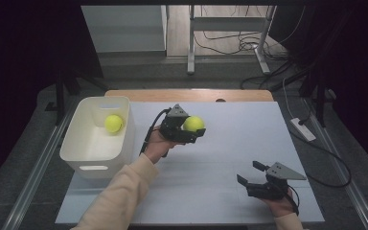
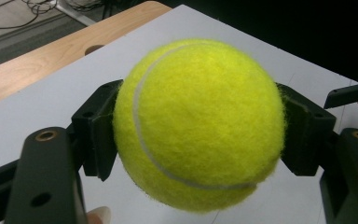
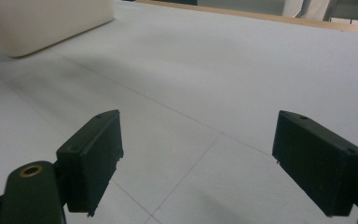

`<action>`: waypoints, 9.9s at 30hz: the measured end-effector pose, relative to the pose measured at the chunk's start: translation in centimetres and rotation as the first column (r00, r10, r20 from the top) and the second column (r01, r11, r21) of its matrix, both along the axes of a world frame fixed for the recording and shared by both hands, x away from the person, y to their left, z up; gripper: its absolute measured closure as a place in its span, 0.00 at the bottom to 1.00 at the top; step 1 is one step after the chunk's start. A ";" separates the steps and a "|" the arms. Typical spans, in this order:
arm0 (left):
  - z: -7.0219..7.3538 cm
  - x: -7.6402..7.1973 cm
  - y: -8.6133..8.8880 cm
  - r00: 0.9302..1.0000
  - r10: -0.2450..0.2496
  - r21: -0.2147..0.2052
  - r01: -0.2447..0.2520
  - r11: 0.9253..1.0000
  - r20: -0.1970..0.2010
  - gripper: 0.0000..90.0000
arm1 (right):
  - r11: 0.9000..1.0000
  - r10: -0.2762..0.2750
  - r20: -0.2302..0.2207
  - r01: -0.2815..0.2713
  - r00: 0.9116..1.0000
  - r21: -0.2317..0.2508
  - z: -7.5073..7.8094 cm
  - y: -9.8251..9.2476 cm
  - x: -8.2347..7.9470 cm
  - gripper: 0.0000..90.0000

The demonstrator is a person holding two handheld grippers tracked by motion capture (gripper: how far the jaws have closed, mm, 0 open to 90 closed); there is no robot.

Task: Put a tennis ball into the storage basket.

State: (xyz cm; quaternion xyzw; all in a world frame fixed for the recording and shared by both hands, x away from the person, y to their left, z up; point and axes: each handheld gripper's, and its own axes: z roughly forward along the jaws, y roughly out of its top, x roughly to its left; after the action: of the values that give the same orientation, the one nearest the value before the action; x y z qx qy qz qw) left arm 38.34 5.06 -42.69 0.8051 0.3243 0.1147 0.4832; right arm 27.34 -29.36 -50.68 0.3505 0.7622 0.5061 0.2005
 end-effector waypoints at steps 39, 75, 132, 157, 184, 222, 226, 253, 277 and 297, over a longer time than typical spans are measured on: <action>2.2 -1.4 5.0 0.996 0.086 -0.025 -0.085 0.996 0.037 0.30 | 1.000 -0.010 0.000 0.010 1.000 -0.006 0.0 0.0 -0.1 0.18; 3.3 -2.2 8.2 0.988 0.145 -0.037 -0.143 0.989 0.059 0.30 | 1.000 -0.011 0.001 0.011 1.000 -0.012 -0.1 0.0 0.0 0.18; 3.7 -3.1 18.0 0.916 0.395 -0.049 -0.393 0.918 0.071 0.30 | 1.000 -0.010 0.003 0.010 1.000 -0.016 -0.1 0.0 -0.1 0.18; 2.8 -2.1 21.8 0.861 0.508 -0.016 -0.508 0.861 0.029 0.30 | 1.000 -0.009 0.001 0.009 1.000 -0.022 -0.1 0.1 0.0 0.18; 1.6 -0.2 22.0 0.857 0.514 0.106 -0.509 0.854 -0.030 0.29 | 1.000 -0.007 0.000 0.007 1.000 -0.022 -0.2 0.1 0.0 0.18; 3.6 -4.9 17.6 0.951 0.305 -0.127 -0.297 0.946 0.047 0.05 | 1.000 -0.013 -0.001 0.013 1.000 -0.019 -0.2 -0.1 -0.3 0.18; 3.7 -5.5 16.5 0.967 0.250 -0.135 -0.243 0.961 0.042 0.05 | 1.000 -0.014 0.003 0.015 1.000 -0.016 -0.2 -0.1 -0.4 0.17; 1.9 -9.7 12.3 0.989 0.115 -0.152 -0.100 0.983 0.089 0.06 | 1.000 -0.010 0.015 0.010 1.000 -0.022 0.0 0.0 -0.4 0.17; -4.2 -13.1 8.1 1.000 -0.005 -0.092 0.008 0.996 0.029 0.07 | 1.000 -0.009 0.012 0.009 1.000 -0.021 0.0 0.0 -0.5 0.17; -8.7 -13.6 9.5 0.999 0.030 0.004 -0.030 1.000 0.012 0.06 | 1.000 -0.007 0.008 0.007 1.000 -0.029 -0.2 0.0 -0.5 0.17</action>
State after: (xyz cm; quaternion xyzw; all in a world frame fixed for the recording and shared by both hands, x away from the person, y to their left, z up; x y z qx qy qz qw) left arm 24.73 14.53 -51.42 0.8003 0.3335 0.1274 0.4818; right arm 26.88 -29.32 -50.90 0.3481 0.7676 0.4954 0.2101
